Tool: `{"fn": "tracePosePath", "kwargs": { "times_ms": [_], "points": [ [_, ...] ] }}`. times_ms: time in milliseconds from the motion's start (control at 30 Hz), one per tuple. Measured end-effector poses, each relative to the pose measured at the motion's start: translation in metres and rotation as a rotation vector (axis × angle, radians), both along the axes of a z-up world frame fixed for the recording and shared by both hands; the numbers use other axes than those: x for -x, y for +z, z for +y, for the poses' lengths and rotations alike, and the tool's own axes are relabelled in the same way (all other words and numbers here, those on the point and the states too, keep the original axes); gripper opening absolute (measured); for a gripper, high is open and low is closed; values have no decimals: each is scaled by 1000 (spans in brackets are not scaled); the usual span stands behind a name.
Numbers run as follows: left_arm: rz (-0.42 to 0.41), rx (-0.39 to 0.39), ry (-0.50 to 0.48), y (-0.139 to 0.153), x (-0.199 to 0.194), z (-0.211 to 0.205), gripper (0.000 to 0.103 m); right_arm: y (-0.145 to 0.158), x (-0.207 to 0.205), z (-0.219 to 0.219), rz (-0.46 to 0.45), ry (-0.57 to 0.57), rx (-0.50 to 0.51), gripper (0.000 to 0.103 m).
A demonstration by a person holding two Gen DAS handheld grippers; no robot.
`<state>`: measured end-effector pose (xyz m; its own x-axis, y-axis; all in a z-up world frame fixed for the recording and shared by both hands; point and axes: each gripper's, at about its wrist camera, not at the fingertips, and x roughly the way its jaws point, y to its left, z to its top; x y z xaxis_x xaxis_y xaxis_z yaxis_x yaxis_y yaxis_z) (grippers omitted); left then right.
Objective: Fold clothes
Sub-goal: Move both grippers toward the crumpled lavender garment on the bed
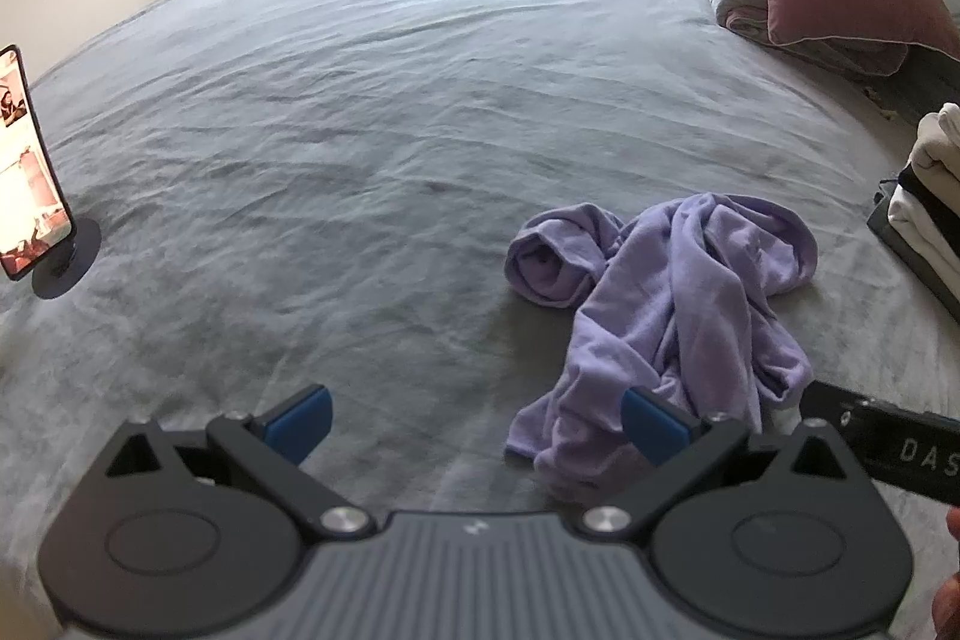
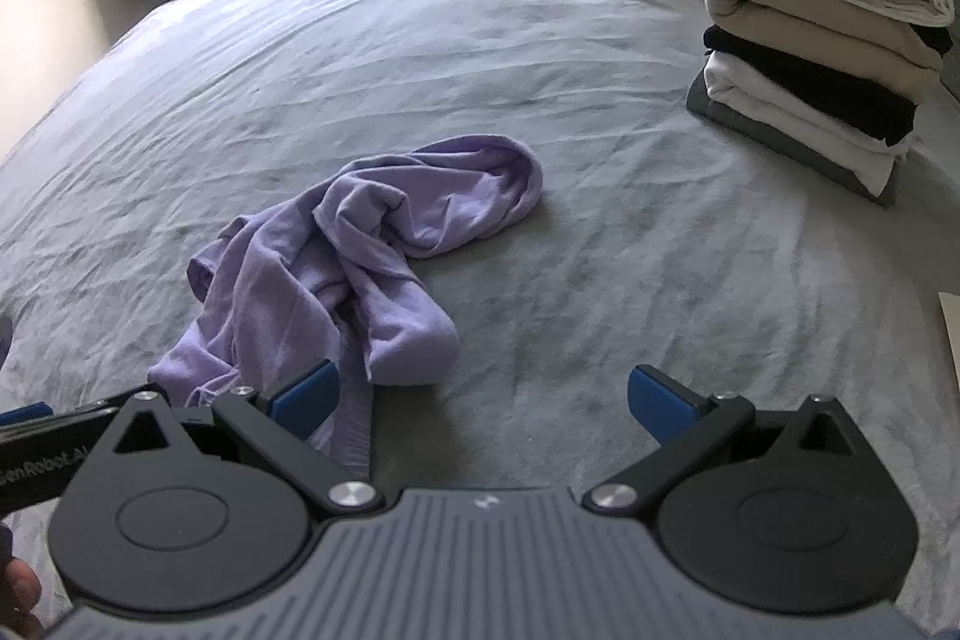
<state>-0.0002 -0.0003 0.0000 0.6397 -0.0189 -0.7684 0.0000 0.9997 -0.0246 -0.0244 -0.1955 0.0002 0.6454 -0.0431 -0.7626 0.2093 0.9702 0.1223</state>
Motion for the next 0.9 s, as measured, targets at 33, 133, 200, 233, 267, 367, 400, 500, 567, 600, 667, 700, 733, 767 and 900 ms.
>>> {"fn": "tracePosePath", "kwargs": {
  "times_ms": [33, 133, 200, 233, 267, 367, 400, 500, 567, 600, 667, 700, 733, 767, 900],
  "points": [
    [-4, -4, 0, 0, 0, 0, 103, -1, 0, 0, 2, -2, 1, 103],
    [-20, -8, 2, 0, 2, 0, 103, -4, -1, 1, 7, -7, 3, 103],
    [-16, -21, 7, 0, 1, -2, 103, -6, -1, 1, 8, -6, 3, 103],
    [-10, -16, 9, 0, 0, -1, 103, -7, -1, 2, 9, -6, 4, 103],
    [-13, -16, 9, 1, 0, 0, 103, -7, -2, 2, 14, -5, 2, 103],
    [-19, -36, 8, 1, 1, 0, 103, -6, -3, 1, 26, -5, -1, 103],
    [-23, -43, 7, 1, 2, 0, 103, -6, -3, 1, 29, -6, 0, 103],
    [-34, -60, 4, 2, 2, -1, 103, -6, -4, 2, 37, -10, 2, 103],
    [-41, -68, 3, 3, 3, -1, 103, -7, -3, 1, 39, -12, -1, 103],
    [-44, -73, 3, 3, 3, -2, 103, -7, -3, 1, 40, -13, -2, 103],
    [-49, -81, 2, 3, 4, -2, 103, -6, -4, 1, 42, -13, -4, 103],
    [-51, -85, 1, 3, 4, -3, 103, -6, -4, 1, 43, -13, -5, 103],
    [-53, -91, 0, 3, 4, -3, 103, -6, -4, 1, 44, -13, -6, 103],
    [-55, -96, -2, 3, 4, -4, 103, -7, -4, 1, 45, -12, -6, 103],
    [-65, -118, -8, 3, 5, -6, 103, -8, -4, 1, 50, -7, -5, 103]
  ]
}}
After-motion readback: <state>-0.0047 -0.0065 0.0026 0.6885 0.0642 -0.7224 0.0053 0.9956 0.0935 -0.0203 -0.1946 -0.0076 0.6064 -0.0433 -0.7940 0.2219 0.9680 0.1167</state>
